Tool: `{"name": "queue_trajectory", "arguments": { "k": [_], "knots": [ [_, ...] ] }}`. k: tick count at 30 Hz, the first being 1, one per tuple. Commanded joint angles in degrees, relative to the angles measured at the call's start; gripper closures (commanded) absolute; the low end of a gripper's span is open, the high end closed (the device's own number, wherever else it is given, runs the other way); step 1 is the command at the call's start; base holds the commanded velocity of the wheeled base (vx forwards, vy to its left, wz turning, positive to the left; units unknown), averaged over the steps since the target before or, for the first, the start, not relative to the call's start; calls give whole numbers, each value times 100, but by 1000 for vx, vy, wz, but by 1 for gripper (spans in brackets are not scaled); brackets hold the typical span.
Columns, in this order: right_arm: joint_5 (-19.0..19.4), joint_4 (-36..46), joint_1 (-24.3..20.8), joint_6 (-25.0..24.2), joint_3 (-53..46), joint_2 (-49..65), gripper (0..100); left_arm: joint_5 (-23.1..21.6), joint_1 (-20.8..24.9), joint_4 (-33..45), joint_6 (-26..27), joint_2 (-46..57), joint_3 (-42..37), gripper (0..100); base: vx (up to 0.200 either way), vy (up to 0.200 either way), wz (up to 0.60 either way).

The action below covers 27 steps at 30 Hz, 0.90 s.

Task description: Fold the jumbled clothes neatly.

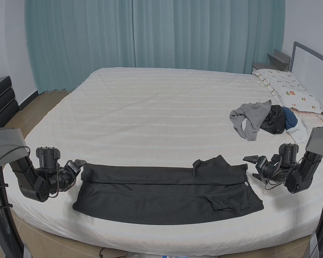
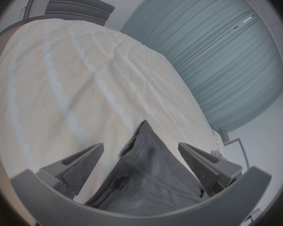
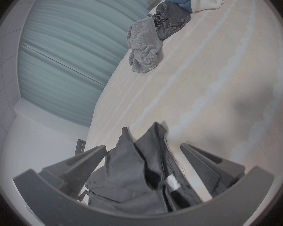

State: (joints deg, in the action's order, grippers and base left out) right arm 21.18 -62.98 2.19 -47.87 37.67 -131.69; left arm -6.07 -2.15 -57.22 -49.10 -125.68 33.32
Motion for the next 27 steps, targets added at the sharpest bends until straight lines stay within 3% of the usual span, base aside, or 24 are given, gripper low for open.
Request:
{"name": "queue_trajectory", "arguments": {
  "k": [1, 10, 21, 27],
  "knots": [
    [1, -4, 0, -3, -49, 127, 0, 1, 12, 1, 6, 176, -141, 0, 0, 0, 0],
    [1, -4, -44, 6, -67, 127, 0, -8, 285, -26, 103, 114, 61, 0, 0, 0, 0],
    [1, -4, -105, 6, -75, 127, 0, -456, 399, -26, 1632, -343, 237, 0, 0, 0, 0],
    [1, -4, -114, 15, -75, 127, 0, -448, 469, -175, 1922, -641, 272, 0, 0, 0, 0]
  ]
}}
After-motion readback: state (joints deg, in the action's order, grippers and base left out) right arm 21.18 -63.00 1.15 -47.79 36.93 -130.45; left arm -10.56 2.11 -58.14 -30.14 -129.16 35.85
